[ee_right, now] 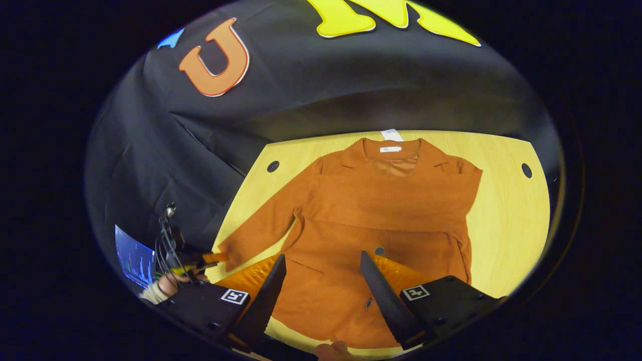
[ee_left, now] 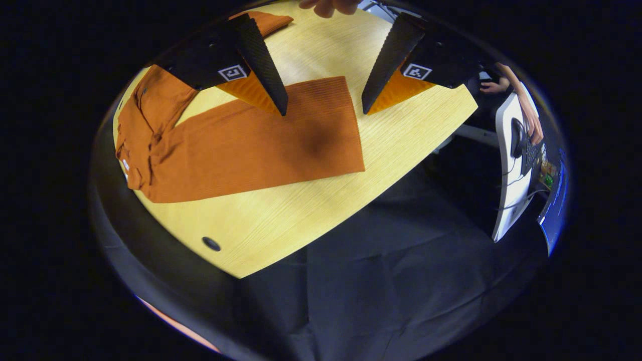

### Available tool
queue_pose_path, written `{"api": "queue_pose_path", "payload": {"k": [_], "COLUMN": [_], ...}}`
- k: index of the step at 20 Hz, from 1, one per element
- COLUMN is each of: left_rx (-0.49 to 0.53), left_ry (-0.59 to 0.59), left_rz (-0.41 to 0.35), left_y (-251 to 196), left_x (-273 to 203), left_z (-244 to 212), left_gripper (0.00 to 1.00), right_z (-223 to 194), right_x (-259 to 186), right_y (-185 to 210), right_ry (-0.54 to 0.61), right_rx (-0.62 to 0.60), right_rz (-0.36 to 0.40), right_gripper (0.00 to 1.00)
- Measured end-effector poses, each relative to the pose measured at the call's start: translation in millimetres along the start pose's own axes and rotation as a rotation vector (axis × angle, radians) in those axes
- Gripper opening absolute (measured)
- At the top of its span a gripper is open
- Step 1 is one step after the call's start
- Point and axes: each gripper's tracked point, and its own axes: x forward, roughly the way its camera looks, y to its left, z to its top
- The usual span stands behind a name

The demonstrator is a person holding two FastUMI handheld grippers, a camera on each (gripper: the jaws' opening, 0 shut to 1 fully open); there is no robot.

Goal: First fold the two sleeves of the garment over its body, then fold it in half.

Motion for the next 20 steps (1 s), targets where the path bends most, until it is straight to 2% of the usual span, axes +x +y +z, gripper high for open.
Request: {"api": "queue_pose_path", "payload": {"k": [3,4,5,7,10,12,13,14,15,16,18,19,20], "left_rx": [-0.036,-0.037,-0.045,-0.048,-0.14,-0.157,-0.155,-0.152,-0.147,-0.144,-0.145,-0.145,-0.15], "left_ry": [0.08,0.117,0.109,0.127,0.202,0.279,0.309,0.332,0.35,0.36,0.378,0.386,0.387], "left_rz": [0.025,0.025,0.01,0.006,-0.006,-0.009,-0.014,-0.018,-0.023,-0.025,-0.032,-0.042,-0.05], "left_y": [0.9,0.6,-3.0,-5.6,-1.9,-0.6,-1.5,-2.2,-2.4,-2.1,-5.4,-6.3,-7.3], "left_x": [10.3,13.5,11.0,16.6,16.5,17.5,19.8,19.7,19.9,19.3,17.6,19.2,18.3], "left_z": [-3.2,-9.0,-3.4,0.3,-1.1,-1.6,-1.4,-1.1,-1.1,-0.8,1.3,-1.0,-0.6], "left_gripper": [0.93,0.93,0.93,0.9,0.87,0.87,0.87,0.86,0.92,0.86,0.81,0.69,0.52], "right_z": [-30.6,-37.7,-42.0,-48.6,-63.1,-71.1,-74.4,-77.3,-80.6,-84.0,-89.6,-90.0,-91.6], "right_x": [-2.9,-2.7,-1.8,-3.7,-1.7,-3.0,-3.8,-5.3,-7.4,-10.7,-19.7,-25.6,-33.2], "right_y": [-27.3,-34.9,-39.6,-49.6,-65.4,-74.2,-76.9,-80.6,-83.0,-86.4,-88.5,-90.0,-91.7], "right_ry": [0.018,0.025,0.025,0.016,0.021,0.018,0.014,0.01,0.007,0.007,0.009,0.005,0.0], "right_rx": [0.016,0.037,0.061,0.1,0.123,0.137,0.144,0.151,0.159,0.163,0.16,0.148,0.13], "right_rz": [-0.025,-0.029,-0.028,-0.028,-0.032,-0.036,-0.036,-0.038,-0.041,-0.045,-0.049,-0.056,-0.061], "right_gripper": [0.95,0.89,0.95,0.95,0.95,0.95,0.89,0.89,0.89,0.94,0.94,0.95,0.95]}}
